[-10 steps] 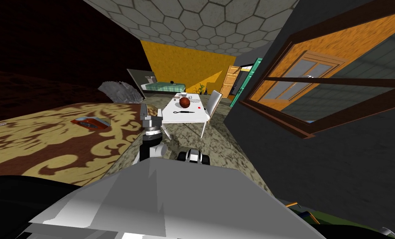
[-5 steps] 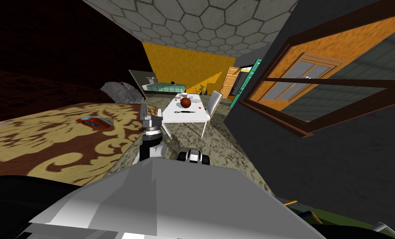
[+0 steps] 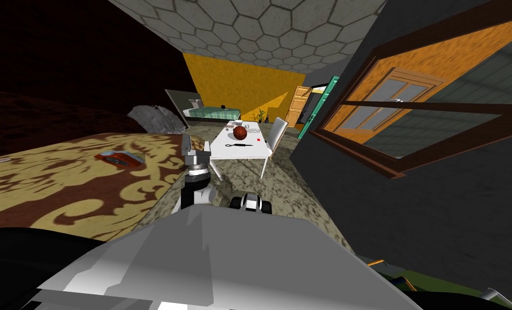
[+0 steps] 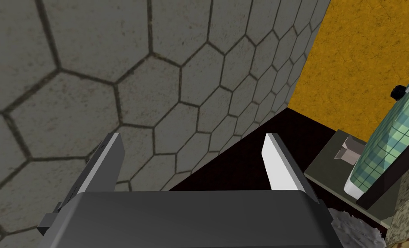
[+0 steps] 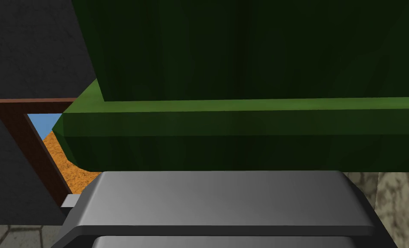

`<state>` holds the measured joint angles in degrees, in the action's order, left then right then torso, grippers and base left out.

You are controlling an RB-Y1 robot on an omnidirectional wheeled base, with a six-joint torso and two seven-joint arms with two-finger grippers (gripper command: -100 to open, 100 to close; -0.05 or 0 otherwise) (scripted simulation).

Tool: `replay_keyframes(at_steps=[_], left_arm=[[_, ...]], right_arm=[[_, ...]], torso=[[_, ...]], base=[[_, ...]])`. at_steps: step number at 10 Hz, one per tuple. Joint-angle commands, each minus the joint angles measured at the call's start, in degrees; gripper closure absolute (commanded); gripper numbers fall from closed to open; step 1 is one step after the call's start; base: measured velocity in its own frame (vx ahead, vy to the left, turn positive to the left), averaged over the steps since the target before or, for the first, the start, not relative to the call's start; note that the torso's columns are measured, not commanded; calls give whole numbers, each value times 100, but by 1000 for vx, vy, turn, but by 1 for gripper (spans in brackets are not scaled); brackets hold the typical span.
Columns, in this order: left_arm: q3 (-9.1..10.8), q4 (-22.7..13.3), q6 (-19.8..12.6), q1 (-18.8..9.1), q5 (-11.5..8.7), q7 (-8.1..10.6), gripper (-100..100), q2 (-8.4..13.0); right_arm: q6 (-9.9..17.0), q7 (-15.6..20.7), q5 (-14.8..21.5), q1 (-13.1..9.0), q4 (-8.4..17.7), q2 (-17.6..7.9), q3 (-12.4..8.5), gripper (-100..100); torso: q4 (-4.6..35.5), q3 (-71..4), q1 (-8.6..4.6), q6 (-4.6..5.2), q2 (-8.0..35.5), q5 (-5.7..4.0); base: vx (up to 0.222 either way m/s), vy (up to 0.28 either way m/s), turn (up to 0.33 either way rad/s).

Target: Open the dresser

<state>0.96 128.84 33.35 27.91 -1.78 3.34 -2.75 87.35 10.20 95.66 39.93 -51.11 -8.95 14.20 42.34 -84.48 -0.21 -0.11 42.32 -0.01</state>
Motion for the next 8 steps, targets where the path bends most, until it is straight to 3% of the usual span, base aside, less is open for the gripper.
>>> replay_keyframes(at_steps=[1,6,7,8], left_arm=[[-1,0,0,-1,0,0,0,-1],[0,0,0,0,0,0,0,0],[-1,0,0,-1,0,0,0,0],[0,0,0,0,0,0,0,0]], right_arm=[[-41,347,-209,-48,-278,44,-202,100],[-108,926,-558,-129,-740,116,-540,100],[-147,831,-513,60,-839,105,-474,-100],[-182,829,-511,229,-1007,69,-477,-100]], torso=[[6,-2,20,-17,3,26],[-9,-24,17,6,-11,25],[-8,-21,20,3,-10,26],[-12,-23,18,17,-12,17]], base=[[-20,76,288],[-10,46,193],[25,26,56],[59,4,-25]])
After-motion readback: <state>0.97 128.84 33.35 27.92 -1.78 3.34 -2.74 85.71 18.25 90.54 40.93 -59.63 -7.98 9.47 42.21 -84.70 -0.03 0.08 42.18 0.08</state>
